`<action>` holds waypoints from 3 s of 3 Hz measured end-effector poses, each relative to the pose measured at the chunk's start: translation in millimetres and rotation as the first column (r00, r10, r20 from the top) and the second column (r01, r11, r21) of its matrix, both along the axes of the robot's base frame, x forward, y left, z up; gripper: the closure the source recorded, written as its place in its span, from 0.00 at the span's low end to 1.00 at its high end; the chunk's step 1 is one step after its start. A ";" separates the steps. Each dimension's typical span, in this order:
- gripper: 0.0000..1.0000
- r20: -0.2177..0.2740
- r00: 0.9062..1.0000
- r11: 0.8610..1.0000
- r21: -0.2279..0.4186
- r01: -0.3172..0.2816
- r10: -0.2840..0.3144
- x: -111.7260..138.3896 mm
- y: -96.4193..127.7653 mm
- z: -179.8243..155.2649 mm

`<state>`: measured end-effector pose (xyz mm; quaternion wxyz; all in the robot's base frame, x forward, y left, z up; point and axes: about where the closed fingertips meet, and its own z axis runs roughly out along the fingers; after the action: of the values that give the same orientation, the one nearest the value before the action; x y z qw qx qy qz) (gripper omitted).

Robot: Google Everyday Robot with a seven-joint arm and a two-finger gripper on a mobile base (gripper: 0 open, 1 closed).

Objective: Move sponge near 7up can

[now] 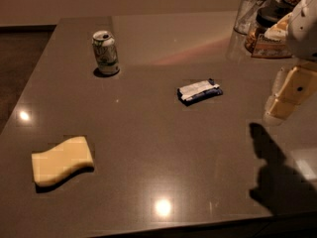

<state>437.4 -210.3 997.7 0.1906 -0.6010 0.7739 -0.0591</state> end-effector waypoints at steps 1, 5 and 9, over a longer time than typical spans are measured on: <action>0.00 0.000 1.000 1.000 0.000 0.000 0.000 0.0 0.0 0.1; 0.00 -0.073 0.981 0.970 0.183 -0.162 0.178 -12.2 131.7 -61.9; 0.00 -0.102 0.864 0.826 0.365 -0.429 0.494 -33.5 323.1 -121.9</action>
Offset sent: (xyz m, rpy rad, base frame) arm 0.0024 0.0302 -0.0135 0.0465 0.0253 0.0325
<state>403.9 112.8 875.9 0.2213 -0.7331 0.6182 0.1774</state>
